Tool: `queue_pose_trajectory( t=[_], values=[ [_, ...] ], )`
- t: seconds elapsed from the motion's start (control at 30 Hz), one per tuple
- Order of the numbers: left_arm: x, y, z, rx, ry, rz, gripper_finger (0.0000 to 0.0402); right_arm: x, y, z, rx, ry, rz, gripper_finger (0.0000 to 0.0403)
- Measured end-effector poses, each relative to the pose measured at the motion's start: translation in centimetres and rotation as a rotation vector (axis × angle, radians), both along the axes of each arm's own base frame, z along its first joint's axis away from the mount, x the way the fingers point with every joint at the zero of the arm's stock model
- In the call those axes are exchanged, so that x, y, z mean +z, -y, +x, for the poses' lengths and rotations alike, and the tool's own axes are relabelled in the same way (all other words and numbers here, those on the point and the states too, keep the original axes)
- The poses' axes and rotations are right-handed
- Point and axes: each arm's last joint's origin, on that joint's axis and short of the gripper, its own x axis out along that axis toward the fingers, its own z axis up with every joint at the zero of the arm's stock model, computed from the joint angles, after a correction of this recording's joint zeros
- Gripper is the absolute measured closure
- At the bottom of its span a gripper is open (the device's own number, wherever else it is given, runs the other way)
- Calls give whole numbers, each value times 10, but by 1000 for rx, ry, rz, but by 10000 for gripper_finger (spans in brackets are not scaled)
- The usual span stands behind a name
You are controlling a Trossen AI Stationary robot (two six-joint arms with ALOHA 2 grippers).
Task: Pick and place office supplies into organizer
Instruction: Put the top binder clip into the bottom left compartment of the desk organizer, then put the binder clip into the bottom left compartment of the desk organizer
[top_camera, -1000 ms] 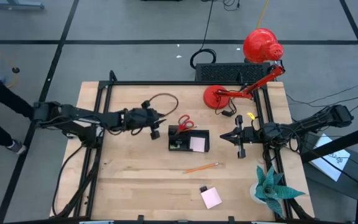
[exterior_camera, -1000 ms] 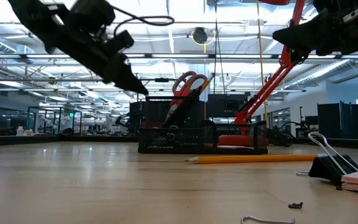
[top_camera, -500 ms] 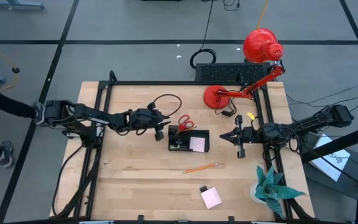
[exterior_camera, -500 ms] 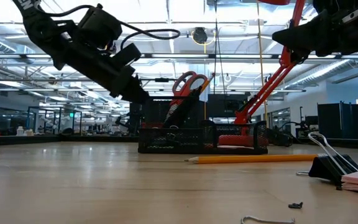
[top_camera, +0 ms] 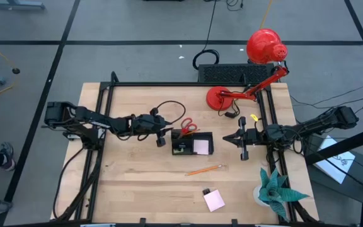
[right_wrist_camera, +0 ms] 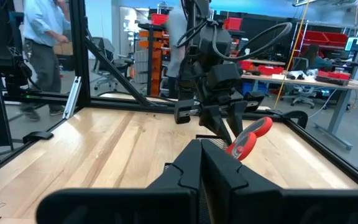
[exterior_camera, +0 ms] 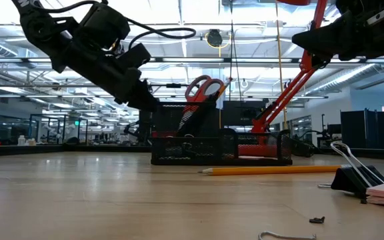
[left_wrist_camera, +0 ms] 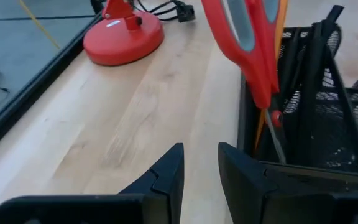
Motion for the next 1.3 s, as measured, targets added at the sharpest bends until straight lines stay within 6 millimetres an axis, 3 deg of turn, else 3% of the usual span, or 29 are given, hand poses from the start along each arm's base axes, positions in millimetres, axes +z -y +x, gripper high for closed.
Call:
queue_pose_trajectory(
  t=[0.17,0.4,0.57,0.77,0.9,1.07,1.17,1.3],
  values=[
    [4,-3,-1,102,18,62,296,0,0,0,0,0,5,399],
    [37,7,-10,78,131,108,295,0,0,0,2,-3,4,399],
    [60,37,-24,-64,203,58,295,-1,0,0,2,-14,1,399],
    [69,98,-37,-495,338,44,295,-2,0,0,5,-22,1,399],
    [56,124,-49,-516,345,64,295,-2,0,0,5,-18,1,399],
    [28,138,-64,-570,419,90,296,0,0,0,6,2,6,399],
    [16,132,-72,-561,486,107,296,1,0,1,6,13,26,399],
    [6,107,-73,-445,520,72,296,1,0,1,7,10,38,399]
  ],
)
